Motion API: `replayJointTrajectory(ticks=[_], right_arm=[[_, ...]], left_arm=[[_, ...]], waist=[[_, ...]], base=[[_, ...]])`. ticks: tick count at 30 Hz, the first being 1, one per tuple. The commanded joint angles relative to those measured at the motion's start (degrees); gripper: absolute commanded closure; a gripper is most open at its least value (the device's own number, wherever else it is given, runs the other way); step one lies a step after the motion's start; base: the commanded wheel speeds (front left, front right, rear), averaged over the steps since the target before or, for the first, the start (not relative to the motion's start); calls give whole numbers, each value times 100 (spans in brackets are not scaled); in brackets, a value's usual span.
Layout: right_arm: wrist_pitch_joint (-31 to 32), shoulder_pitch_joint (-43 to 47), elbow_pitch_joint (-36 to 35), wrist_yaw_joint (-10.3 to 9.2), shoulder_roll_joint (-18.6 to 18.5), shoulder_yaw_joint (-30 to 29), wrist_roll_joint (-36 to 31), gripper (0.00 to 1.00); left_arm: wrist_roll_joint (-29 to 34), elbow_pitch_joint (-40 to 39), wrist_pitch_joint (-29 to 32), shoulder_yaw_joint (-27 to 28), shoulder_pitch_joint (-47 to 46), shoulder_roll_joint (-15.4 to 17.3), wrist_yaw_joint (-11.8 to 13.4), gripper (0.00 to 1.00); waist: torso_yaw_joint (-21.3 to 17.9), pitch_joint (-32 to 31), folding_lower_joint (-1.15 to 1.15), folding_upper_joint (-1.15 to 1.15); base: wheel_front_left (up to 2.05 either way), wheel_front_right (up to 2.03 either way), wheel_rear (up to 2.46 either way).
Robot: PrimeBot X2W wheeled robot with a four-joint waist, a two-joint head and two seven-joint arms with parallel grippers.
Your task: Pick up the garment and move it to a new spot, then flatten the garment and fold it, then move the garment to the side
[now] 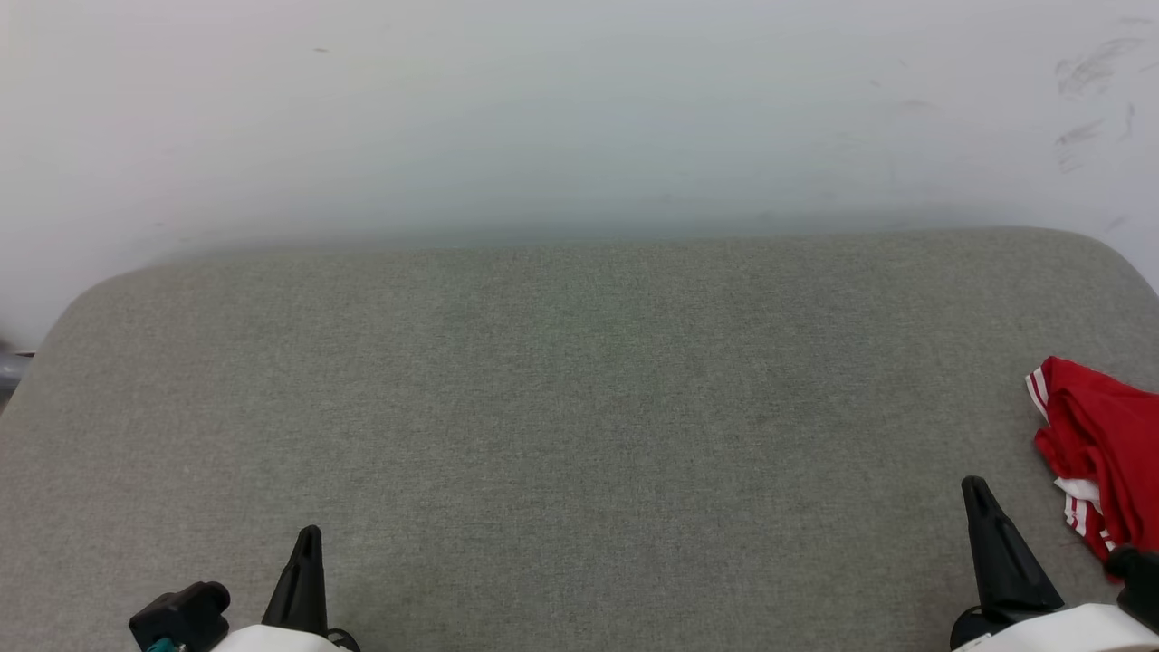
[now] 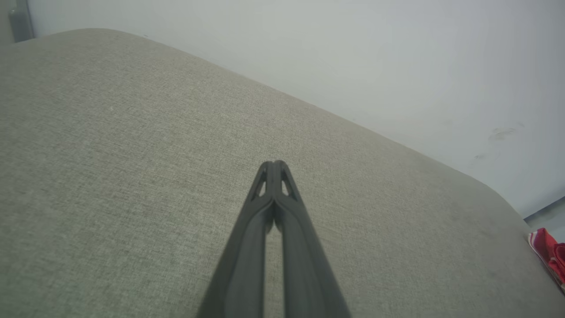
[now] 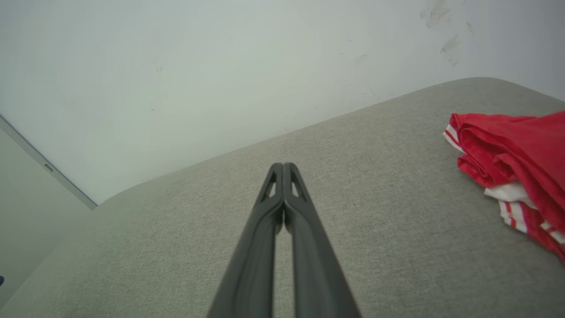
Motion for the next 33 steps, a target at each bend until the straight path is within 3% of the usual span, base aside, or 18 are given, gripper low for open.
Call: replayJointTrajectory(ticks=[1,33], right_arm=[[19,-179,-25,-1,-62,9,237,100],[251,-737,689,-2,-122,55,2996,100]], left_arm=[[-202,-56,47,60,-173,6,-33,100],[-2606,164,711,406,-615,-205,-356,100]], waist=[[2,2,0,0],[48,70,0,0]], base=[[0,0,0],[0,0,0]])
